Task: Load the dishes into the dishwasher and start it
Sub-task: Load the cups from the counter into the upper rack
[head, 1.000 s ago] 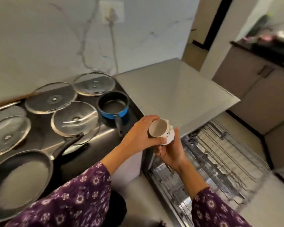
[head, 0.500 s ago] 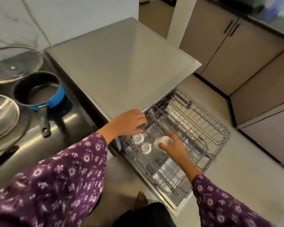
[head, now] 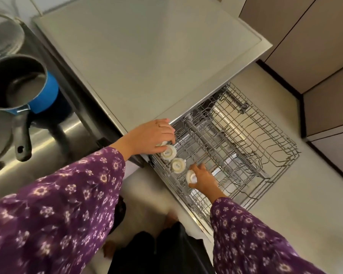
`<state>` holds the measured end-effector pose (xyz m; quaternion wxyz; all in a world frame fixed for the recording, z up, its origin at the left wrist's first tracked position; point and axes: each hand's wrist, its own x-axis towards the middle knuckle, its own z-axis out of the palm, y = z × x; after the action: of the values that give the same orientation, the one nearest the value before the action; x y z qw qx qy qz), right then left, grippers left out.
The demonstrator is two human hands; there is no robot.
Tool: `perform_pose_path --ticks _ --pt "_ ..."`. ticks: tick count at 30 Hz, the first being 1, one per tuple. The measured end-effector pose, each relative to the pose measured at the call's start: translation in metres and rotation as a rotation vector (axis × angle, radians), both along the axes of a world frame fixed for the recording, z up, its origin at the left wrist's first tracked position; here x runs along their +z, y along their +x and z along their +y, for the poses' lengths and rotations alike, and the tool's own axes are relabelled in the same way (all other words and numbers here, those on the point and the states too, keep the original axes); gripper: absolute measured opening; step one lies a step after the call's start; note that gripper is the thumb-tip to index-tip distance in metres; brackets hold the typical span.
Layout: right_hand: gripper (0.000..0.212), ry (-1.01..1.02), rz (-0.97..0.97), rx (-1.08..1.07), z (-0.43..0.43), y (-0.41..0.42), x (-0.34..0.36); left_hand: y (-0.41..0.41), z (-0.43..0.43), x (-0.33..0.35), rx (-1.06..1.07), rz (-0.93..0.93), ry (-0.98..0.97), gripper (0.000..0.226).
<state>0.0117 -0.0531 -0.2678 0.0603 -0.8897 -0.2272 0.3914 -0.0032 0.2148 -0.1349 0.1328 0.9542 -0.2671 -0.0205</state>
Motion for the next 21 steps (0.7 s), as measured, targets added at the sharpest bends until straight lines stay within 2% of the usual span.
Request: perform_pose_path --ticks 7,17,21 --pt "0.089 -0.072 0.019 0.024 0.010 0.000 -0.028 0.001 0.004 -0.009 -0.015 -0.014 -0.023 0.019" --pt "0.092 -0.093 0.028 0.040 0.019 0.002 -0.041 0.001 0.005 -0.011 -0.006 -0.006 -0.082 0.017" --pt "0.088 -0.088 0.054 -0.034 0.016 -0.002 -0.031 -0.001 0.003 -0.008 0.010 0.022 -0.117 0.017"
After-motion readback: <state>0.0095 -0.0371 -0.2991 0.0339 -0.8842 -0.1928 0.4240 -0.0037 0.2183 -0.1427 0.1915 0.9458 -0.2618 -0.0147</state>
